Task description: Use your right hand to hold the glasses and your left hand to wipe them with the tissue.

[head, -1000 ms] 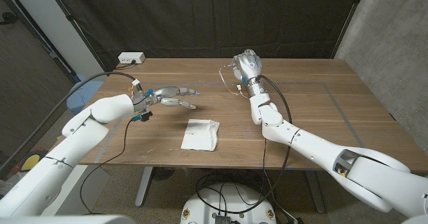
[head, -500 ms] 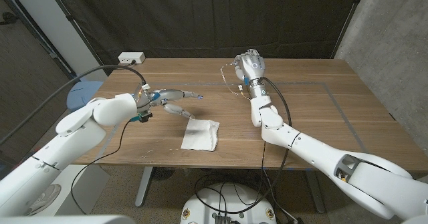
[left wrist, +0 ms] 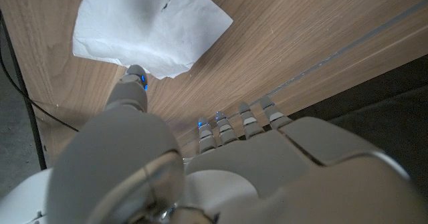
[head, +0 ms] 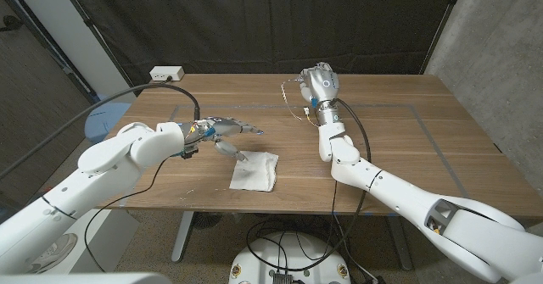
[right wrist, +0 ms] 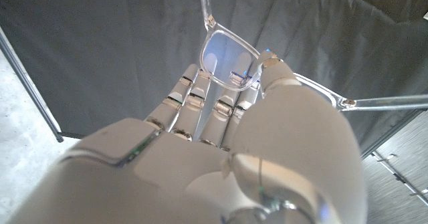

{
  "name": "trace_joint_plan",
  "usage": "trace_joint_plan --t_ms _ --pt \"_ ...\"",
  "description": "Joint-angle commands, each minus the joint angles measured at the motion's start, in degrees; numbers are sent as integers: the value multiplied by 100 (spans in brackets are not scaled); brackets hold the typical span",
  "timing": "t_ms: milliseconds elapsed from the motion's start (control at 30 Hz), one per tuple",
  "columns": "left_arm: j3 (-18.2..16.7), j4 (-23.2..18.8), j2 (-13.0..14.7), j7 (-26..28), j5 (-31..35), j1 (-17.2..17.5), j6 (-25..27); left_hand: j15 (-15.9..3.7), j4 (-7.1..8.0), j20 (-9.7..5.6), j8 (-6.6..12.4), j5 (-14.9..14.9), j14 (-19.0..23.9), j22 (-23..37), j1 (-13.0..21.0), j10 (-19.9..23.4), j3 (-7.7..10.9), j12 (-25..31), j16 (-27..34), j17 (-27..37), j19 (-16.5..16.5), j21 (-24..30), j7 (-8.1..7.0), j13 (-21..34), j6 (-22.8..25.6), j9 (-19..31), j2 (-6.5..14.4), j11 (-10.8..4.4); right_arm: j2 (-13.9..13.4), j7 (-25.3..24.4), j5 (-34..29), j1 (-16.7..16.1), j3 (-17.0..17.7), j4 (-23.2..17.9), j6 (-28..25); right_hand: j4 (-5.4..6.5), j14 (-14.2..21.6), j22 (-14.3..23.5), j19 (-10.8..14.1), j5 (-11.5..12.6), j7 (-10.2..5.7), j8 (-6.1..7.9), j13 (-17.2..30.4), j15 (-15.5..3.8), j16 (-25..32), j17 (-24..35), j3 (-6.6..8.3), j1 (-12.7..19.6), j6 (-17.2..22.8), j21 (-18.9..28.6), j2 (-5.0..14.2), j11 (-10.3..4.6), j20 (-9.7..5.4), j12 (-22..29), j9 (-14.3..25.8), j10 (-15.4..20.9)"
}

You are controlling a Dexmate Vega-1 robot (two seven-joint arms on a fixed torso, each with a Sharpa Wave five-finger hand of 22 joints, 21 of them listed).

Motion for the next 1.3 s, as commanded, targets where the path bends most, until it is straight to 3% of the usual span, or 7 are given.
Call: trace_joint_plan --t_ms 33,233,367,467,600,867,1300 --pt "445 -156 144 -46 1006 -215 -198 29 31 -5 -27 39 -85 21 111 -101 -26 -12 35 45 -101 -38 -8 30 -93 33 3 22 38 -40 231 -107 179 -137 46 10 45 11 66 35 0 24 20 -974 -10 11 -17 36 875 65 12 -19 -354 14 20 57" --pt "718 -115 134 43 1628 -342 -372 -29 52 -22 -33 82 -193 38 186 -246 -66 -7 24 110 -140 -44 -6 57 -267 52 -6 236 31 -55 249 -111 189 -147 56 12 58 11 66 45 12 28 21 -974 -19 7 -21 40 883 75 10 -20 -357 10 26 64" --pt "813 -72 87 123 1928 -384 -440 -126 61 -102 -33 108 -224 45 219 -301 -99 4 21 134 -90 -20 -8 68 -356 61 -28 234 20 -70 255 -119 188 -137 74 14 67 11 61 50 11 27 22 -976 -22 6 -22 42 878 78 13 -20 -357 7 31 66" --pt "896 -9 43 166 2123 -420 -498 -91 69 -87 -16 137 -37 51 267 -293 -121 37 102 158 8 24 -13 77 -406 70 -27 258 23 -72 265 -122 184 -113 79 15 73 11 64 53 12 30 23 -976 -24 5 -23 44 884 83 13 -19 -355 7 33 74" --pt "1028 120 -21 115 2251 -539 -630 -1 73 -29 28 173 83 53 342 -241 -140 81 152 184 110 67 -14 76 -388 83 -18 429 31 -75 283 -95 173 -43 126 14 82 11 60 60 13 29 24 -976 -30 3 -25 49 886 88 12 -18 -346 7 33 85" --pt "1137 277 -113 74 2357 -660 -808 -89 82 -32 125 211 154 48 458 -64 -152 167 178 217 158 87 -12 69 -220 105 29 238 93 -130 318 -28 157 133 192 15 104 10 47 74 4 28 25 -977 -39 0 -30 58 885 97 10 -18 -351 -2 36 90" --pt "1144 506 -138 -60 1623 -820 -1289 -151 98 -18 159 234 90 43 503 -99 -206 161 147 240 130 76 -14 65 -145 112 6 171 158 -178 338 60 119 305 240 22 123 10 29 94 10 30 29 -975 -61 -7 -40 63 890 114 7 -19 -353 -15 43 105"
